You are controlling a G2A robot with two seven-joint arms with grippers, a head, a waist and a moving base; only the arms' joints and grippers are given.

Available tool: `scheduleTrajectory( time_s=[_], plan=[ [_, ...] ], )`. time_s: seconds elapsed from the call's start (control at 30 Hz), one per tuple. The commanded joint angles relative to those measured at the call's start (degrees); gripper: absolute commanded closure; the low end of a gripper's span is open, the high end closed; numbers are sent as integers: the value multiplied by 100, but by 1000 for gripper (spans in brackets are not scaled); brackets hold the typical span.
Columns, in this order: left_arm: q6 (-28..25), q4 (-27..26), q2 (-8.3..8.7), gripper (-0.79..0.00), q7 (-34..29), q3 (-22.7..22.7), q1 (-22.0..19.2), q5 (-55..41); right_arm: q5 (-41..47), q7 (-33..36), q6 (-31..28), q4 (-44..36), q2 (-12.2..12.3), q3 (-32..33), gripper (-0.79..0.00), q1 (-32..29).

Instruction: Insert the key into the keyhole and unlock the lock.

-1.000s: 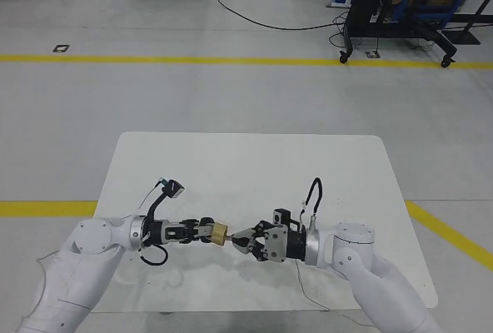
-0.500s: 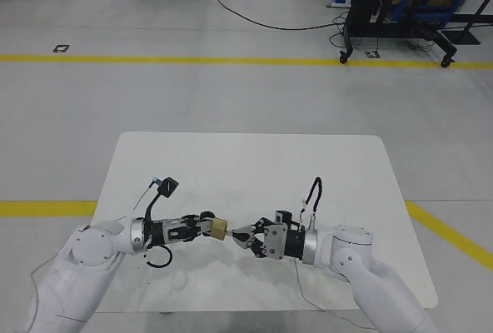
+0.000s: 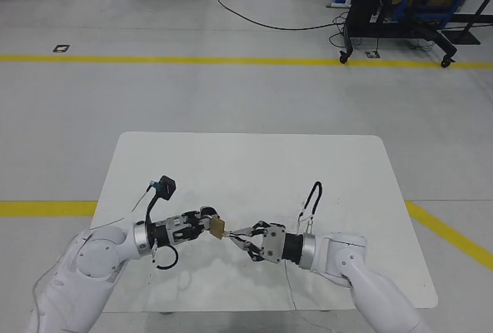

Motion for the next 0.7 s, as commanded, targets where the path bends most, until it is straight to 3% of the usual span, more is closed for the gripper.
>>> scheduleTrajectory(
  time_s=[0.0, 0.33, 0.37, 0.4, 0.43, 0.67],
  plan=[
    [24, -26, 4, 0, 40, -13, 11, 97, 222, -211, -53, 3, -10, -3, 0, -28],
    [-143, -254, 13, 0, 674, -160, 203, 795, 1512, -954, -254, 38, -62, -21, 0, -85],
    [-151, -267, 12, 0, 735, -168, 232, 798, 1540, -993, -277, 29, -64, -25, -286, -77],
    [-137, -263, 12, 0, 766, -169, 260, 761, 1530, -1013, -327, 14, -66, -16, -742, -64],
    [-118, -261, 13, 0, 767, -168, 271, 692, 1425, -1027, -387, -24, -64, -5, -785, -41],
    [244, 20, 9, 0, 625, -167, 162, -344, 1232, -963, -535, -64, -64, 18, -785, -27]
  ],
)
